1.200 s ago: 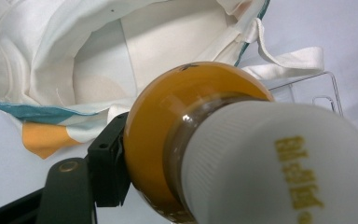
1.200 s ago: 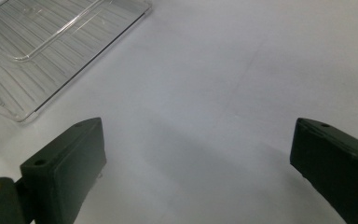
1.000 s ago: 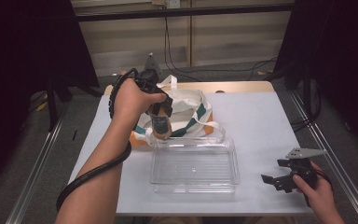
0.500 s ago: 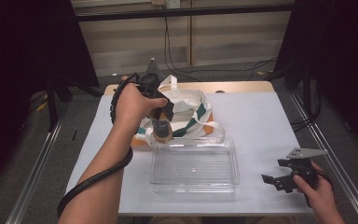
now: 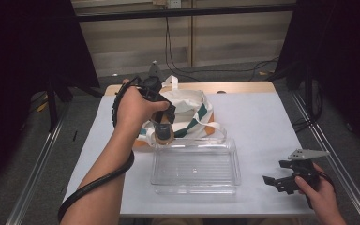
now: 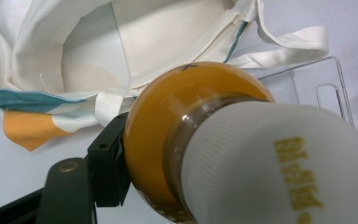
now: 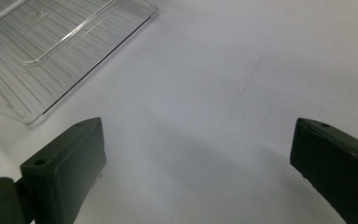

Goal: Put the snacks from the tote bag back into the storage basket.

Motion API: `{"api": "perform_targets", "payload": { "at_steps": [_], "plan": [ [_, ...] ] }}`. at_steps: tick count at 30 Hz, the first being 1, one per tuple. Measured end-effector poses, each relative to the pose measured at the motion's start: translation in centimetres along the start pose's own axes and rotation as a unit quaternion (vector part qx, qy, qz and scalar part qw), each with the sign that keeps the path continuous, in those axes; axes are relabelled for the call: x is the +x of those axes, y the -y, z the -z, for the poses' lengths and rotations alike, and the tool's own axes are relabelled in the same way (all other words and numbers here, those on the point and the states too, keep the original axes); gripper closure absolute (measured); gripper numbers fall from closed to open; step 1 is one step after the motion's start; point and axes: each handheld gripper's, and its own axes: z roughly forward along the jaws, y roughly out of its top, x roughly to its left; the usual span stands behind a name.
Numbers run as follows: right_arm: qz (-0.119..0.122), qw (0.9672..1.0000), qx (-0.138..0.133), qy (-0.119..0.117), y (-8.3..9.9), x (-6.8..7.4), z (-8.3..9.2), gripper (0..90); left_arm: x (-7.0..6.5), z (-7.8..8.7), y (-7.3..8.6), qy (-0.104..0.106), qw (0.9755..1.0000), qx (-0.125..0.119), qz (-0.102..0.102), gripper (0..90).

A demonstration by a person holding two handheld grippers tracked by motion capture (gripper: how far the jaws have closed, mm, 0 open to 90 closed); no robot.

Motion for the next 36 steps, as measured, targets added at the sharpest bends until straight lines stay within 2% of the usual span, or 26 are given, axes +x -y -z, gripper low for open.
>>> {"api": "perform_targets", "payload": {
  "at_steps": [7,10,18,19,22,27,29,36],
  "plan": [
    [0.005,1.0000,-0.001,-0.001,-0.08,0.08,-0.01,2.9,0.19,-0.18,0.22,0.003,1.0000,0.000,0.006,30.3],
    [0.004,1.0000,0.000,0.001,-0.06,0.03,-0.03,2.9,0.32,-0.39,0.33,0.000,1.0000,0.002,0.001,30.3],
    [0.004,1.0000,-0.001,0.001,-0.01,-0.05,0.01,2.9,0.27,-0.64,0.47,0.003,1.0000,0.003,0.004,30.3],
    [0.004,1.0000,0.000,0.001,0.01,-0.08,0.00,2.9,0.26,-0.56,0.47,0.001,1.0000,0.005,-0.003,30.3],
    [0.001,1.0000,0.000,0.002,0.04,-0.13,0.01,2.9,0.09,-0.59,0.54,0.005,1.0000,0.006,0.002,30.3],
    [0.004,1.0000,-0.001,0.001,0.03,-0.10,-0.01,2.9,-0.05,-0.70,0.62,0.003,1.0000,0.009,0.000,30.3],
    [0.004,1.0000,0.000,0.001,0.03,-0.10,-0.02,2.9,-0.05,-0.64,0.70,0.002,0.9999,0.012,-0.006,30.3],
    [0.004,1.0000,0.002,0.000,-0.01,-0.03,-0.07,2.9,0.18,-0.84,0.95,0.005,0.9999,0.012,-0.001,30.3]
  ]
}}
